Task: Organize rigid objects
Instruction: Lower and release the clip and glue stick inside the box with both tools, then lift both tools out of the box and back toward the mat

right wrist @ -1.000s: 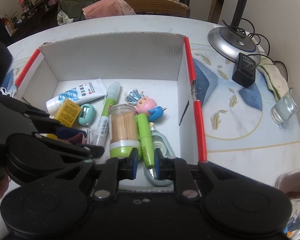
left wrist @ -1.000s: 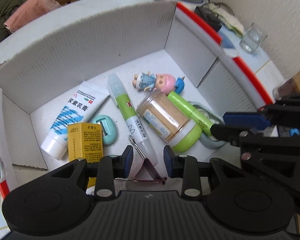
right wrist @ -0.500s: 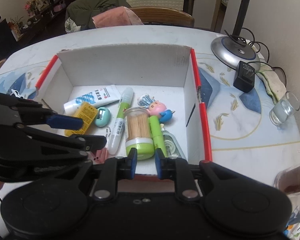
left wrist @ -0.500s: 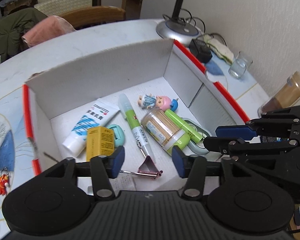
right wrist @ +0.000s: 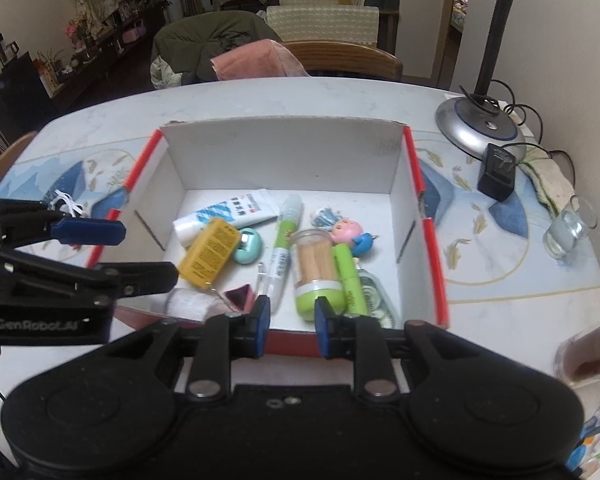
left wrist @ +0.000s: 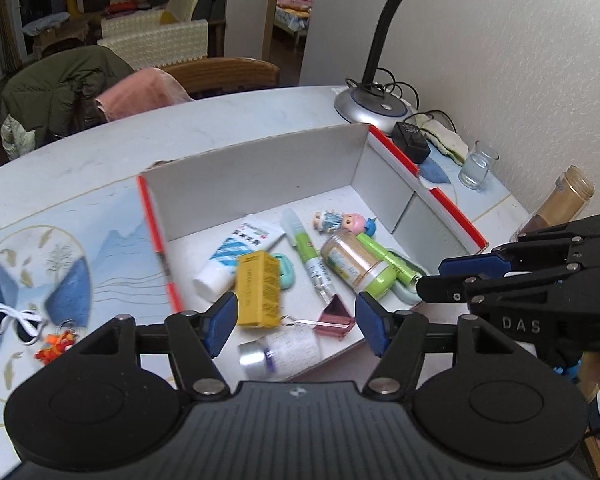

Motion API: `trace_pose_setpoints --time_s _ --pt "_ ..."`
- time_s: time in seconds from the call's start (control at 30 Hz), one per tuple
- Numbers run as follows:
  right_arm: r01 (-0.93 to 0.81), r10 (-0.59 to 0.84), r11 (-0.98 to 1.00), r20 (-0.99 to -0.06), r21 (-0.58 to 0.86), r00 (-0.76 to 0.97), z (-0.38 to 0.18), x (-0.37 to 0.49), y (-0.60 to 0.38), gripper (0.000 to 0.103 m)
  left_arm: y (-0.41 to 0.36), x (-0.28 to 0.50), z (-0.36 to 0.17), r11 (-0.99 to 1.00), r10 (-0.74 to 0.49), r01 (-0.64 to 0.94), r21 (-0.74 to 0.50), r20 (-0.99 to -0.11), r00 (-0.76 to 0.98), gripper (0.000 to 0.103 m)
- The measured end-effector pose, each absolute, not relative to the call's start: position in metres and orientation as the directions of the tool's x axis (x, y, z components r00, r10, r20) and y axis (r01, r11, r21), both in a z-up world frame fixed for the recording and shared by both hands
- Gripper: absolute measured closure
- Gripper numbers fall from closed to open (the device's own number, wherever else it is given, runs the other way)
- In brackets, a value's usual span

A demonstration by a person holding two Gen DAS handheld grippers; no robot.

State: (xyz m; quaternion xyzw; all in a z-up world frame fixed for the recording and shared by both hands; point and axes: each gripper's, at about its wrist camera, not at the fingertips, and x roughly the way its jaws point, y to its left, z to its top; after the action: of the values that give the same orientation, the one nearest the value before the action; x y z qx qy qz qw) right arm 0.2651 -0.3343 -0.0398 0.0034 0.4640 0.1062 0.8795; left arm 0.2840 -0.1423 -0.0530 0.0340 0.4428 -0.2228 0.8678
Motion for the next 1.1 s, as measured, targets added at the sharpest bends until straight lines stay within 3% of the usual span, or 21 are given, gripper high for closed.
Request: trace_pose_setpoints --time_s 0.4,0.57,0.73,0.83,0.93,1.1 --pt "-0.200 0.249 0.966 -0.793 0.163 0.557 -0.033 0.251 -0.284 0.076 -0.058 0.258 -0.050 0.930 -0.281 0.362 -0.068 -0.768 0.576 0.039" --pt "-0.203 0.267 0.962 -0.769 0.180 0.581 -0.026 0.245 -0.263 0.046 -0.015 0.253 -0.046 0.938 -0.281 0.335 -0.085 -0.752 0.597 0.028" --pt "-0.208 0.267 0.962 -0.764 0.176 0.587 -0.022 0.241 -0.241 0.038 0.025 0.254 -0.043 0.946 -0.266 0.315 -0.079 -0.745 0.612 0.028" --pt "-0.213 0.269 0.961 -0.764 0.175 0.587 -0.021 0.240 -0.225 0.031 0.048 0.256 -0.044 0.951 -0.256 0.300 -0.077 -0.742 0.619 0.020" --pt "-0.220 0.268 0.961 -0.766 0.169 0.584 -0.022 0.241 -0.206 0.025 0.068 0.260 -0.049 0.957 -0.239 0.282 -0.072 -0.747 0.620 0.019" --pt "-0.243 0.280 0.955 -0.776 0.167 0.566 -0.026 0.245 -0.173 0.021 0.098 0.270 -0.059 0.960 -0.236 0.268 -0.082 -0.753 0.614 0.016"
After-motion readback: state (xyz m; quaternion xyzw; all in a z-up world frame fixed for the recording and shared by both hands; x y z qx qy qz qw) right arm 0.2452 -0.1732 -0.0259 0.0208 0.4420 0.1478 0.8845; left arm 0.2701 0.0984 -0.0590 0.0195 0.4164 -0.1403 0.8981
